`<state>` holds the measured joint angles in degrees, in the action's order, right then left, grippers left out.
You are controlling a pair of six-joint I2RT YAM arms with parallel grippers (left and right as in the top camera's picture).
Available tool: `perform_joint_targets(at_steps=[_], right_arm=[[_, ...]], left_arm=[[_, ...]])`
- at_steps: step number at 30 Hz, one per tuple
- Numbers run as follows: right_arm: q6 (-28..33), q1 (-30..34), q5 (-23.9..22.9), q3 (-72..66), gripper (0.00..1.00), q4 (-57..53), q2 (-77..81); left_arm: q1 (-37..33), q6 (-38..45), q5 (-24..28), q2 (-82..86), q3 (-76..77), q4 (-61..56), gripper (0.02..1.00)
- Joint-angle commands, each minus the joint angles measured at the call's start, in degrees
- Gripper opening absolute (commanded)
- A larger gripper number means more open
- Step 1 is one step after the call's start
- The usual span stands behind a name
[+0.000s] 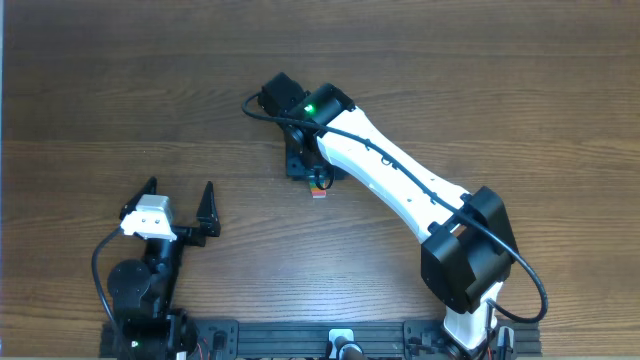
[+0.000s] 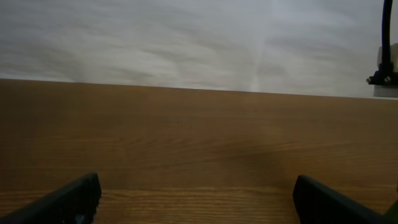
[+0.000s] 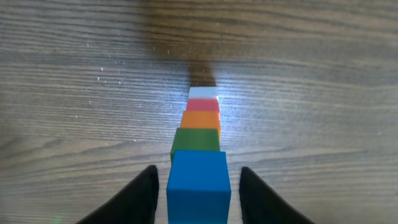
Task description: Stack Cubes
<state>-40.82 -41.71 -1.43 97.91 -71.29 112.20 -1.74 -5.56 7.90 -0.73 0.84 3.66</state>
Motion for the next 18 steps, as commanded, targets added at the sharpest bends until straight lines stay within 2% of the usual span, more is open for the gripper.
perform_joint_targets(at_steps=[1,4,6,12,18], right_arm=[[-0.26,-0.39,-0.98,-0.52,0.568,-0.07,0.46],[-0.26,-0.31,-1.01,-0.52,0.748,0.04,0.46],[-0.17,0.11,-1.01,-0.52,0.993,0.70,0.46],[3.34,5.01,-3.65,-0.44,0.993,3.52,0.42],[11.76,13.60,-8.11,0.37,0.993,10.51,0.42]], left_arm=[[-0.28,0.66,-0.09,0.39,-0.48,-0.02,1.000],[-0.31,0.66,-0.09,0.39,-0.48,-0.02,1.000],[-0.28,0.66,-0.09,0.39,-0.48,-0.02,0.998],[-0.31,0.66,-0.09,0.39,-0.48,-0.02,1.000],[-0.28,0.66,-0.09,0.39,-0.48,-0.02,1.000]])
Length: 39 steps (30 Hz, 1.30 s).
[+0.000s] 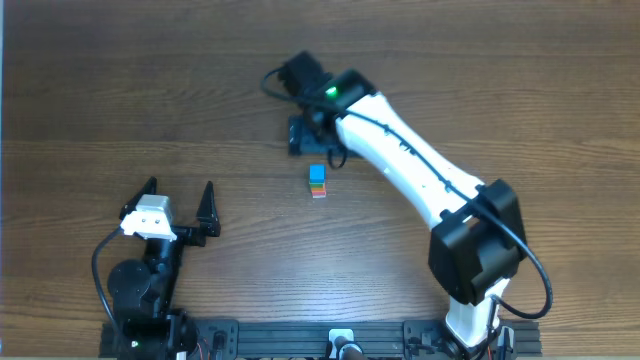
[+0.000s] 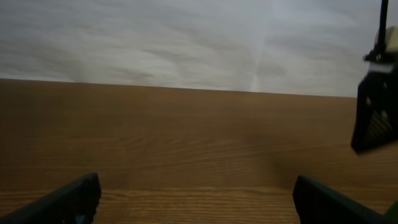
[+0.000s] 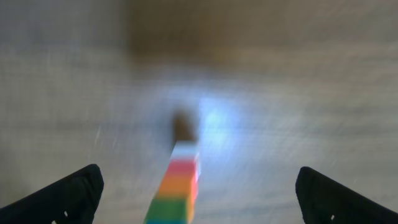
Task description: Stack Cubes
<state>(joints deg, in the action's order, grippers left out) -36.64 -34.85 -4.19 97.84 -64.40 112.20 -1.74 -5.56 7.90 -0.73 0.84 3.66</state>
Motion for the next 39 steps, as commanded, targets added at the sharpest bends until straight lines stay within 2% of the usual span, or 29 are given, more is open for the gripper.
perform_joint_targets(at_steps=[1,8,9,11,16,26,32,39], right_arm=[[9.18,8.52,-5.81,0.87,0.991,4.96,0.42],[18.36,23.93,-6.43,5.92,0.991,10.62,-0.37],[21.16,27.45,-7.78,5.97,0.993,12.15,-0.96],[25.14,30.58,-9.60,5.97,0.991,13.57,-1.38],[31.04,36.74,-15.02,5.92,0.991,14.05,-3.30],[31.21,38.93,-10.45,0.66,0.991,15.06,-17.33],[31.63,38.93,-7.23,-13.42,0.993,21.86,-32.04],[32.70,38.88,0.26,-36.20,0.991,32.06,-56.43]], left_arm=[[-0.28,0.66,-0.09,0.39,-0.48,-0.02,1.000],[-0.31,0.66,-0.09,0.39,-0.48,-0.02,0.993],[-0.28,0.66,-0.09,0.39,-0.48,-0.02,1.000],[-0.31,0.66,-0.09,0.39,-0.48,-0.02,1.000],[-0.31,0.66,-0.09,0.39,-0.48,-0.02,1.000],[-0.31,0.66,-0.09,0.39,-0.48,-0.02,1.000],[-0.31,0.66,-0.09,0.39,-0.48,-0.02,1.000],[-0.31,0.66,-0.09,0.39,-0.48,-0.02,1.000]])
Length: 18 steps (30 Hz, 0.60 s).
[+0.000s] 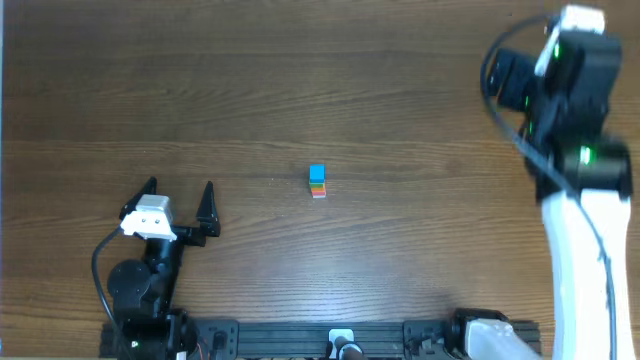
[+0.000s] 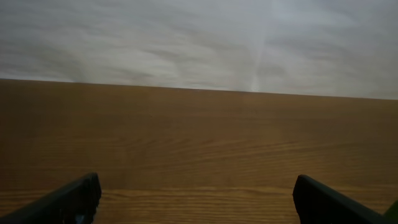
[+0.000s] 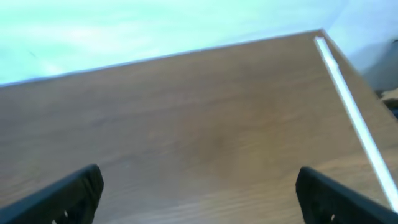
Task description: Stack Cubes
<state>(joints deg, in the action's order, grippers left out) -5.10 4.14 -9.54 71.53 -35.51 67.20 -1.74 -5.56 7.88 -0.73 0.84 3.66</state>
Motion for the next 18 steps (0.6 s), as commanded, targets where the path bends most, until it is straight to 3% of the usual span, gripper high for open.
perform_joint_targets(at_steps=[1,11,18], right_arm=[[1.16,-0.11,6.38,-13.07,0.991,4.50,-15.02],[3.52,-0.11,14.43,-39.08,0.991,14.12,-47.65],[2.34,-0.11,14.64,-49.92,0.991,15.67,-61.83]], left_arm=[[-0.31,0.66,-0.07,0.39,-0.48,-0.02,1.000],[-0.31,0.66,-0.07,0.39,-0.48,-0.02,1.000],[-0.28,0.66,-0.07,0.39,-0.48,-0.02,1.000]])
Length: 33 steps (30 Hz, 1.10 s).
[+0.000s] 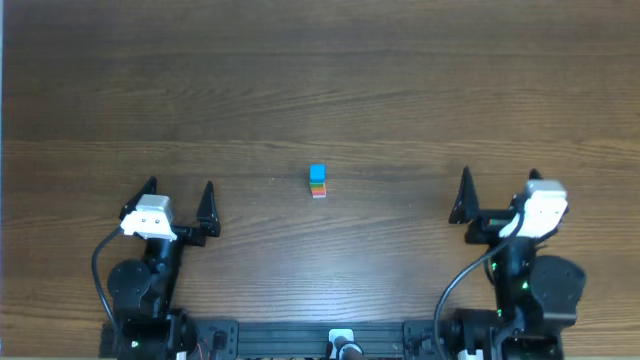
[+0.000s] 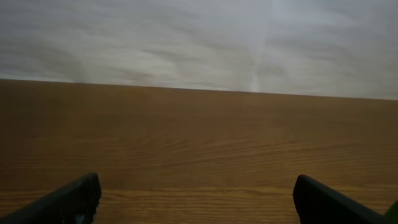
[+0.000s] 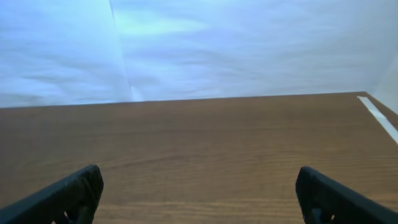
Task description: Stack Cubes
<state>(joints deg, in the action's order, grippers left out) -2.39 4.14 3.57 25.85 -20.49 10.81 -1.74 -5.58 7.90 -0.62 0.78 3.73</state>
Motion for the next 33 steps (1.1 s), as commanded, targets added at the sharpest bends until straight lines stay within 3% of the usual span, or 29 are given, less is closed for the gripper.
perform_joint_targets(at_steps=[1,22,33], right_arm=[[-0.76,-0.11,1.53,-5.11,0.993,1.05,-6.36],[-5.49,-0.11,1.55,-25.35,0.993,32.15,-10.51],[-5.44,-0.02,1.07,-25.57,0.991,25.94,-10.51]], left_arm=[[-0.31,0.68,-0.09,0.28,-0.42,-0.09,1.000],[-0.28,0.68,-0.09,0.28,-0.42,-0.09,1.000],[-0.31,0.68,-0.09,0.28,-0.42,-0.09,1.000]])
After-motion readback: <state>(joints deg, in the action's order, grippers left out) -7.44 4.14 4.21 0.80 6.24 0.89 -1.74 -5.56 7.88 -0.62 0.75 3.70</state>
